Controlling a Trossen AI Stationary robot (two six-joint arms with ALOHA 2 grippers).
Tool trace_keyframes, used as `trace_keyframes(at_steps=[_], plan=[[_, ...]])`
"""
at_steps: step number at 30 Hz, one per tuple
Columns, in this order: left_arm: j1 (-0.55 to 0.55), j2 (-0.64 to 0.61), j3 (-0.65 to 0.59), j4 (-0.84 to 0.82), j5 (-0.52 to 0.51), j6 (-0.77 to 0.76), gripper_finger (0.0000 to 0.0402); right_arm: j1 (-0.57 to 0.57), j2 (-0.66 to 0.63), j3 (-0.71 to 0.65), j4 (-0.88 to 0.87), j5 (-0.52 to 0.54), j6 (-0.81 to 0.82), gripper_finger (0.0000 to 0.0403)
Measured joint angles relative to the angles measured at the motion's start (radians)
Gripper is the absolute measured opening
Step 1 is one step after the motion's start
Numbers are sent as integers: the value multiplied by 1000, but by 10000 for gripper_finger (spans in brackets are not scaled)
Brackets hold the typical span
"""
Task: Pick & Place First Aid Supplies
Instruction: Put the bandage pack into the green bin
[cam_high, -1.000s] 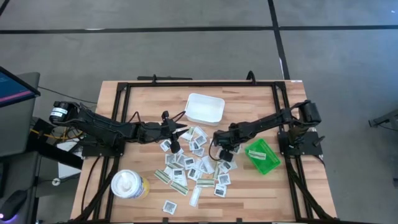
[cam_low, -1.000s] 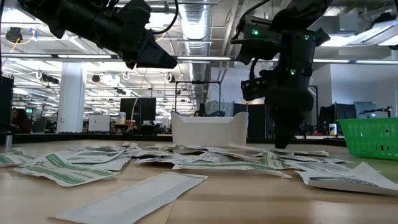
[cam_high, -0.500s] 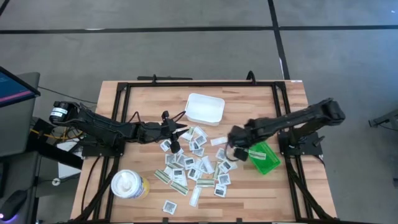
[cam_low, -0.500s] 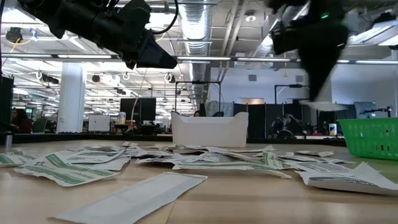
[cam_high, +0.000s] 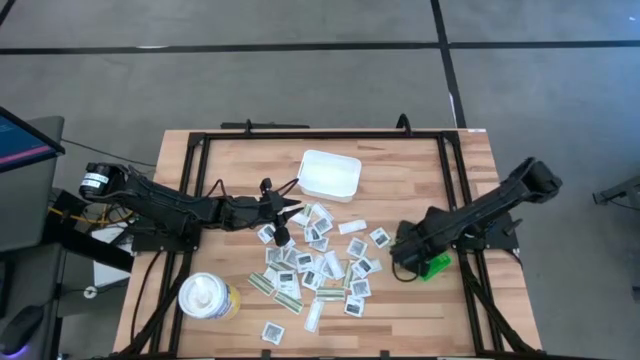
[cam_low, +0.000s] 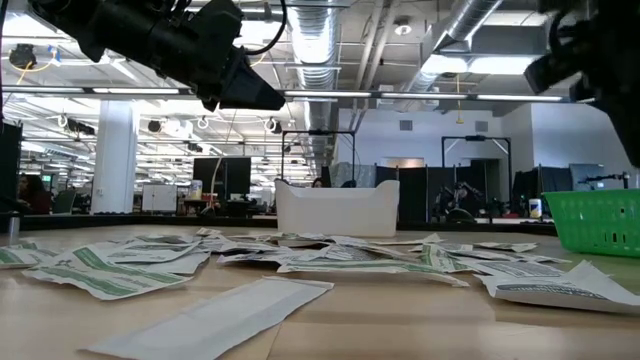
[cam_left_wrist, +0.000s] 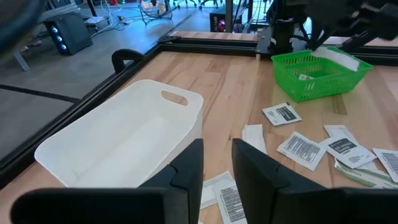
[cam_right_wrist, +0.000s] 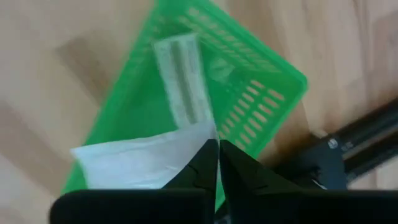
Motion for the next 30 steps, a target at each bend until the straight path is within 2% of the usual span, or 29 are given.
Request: trace_keyframes(at_steps=[8, 13, 17, 22, 25, 30], plan=[[0, 0, 0, 11, 0, 0, 85, -29, 11, -5, 28, 26, -20, 81], [0, 0, 0, 13, 0, 0, 85, -64, -9, -2, 123, 86, -44, 93], [0, 0, 0, 17, 0, 0, 85, -91, -10, 26, 290, 170, -196, 92], [0, 0, 0, 19, 0, 0, 85, -155, 2, 30, 618, 280, -331, 92], [0, 0, 0, 19, 0, 0, 85, -209, 47, 30, 717, 270, -361, 92], [0, 0, 0, 19, 15, 0, 85, -318, 137, 30, 690, 178, -349, 92]])
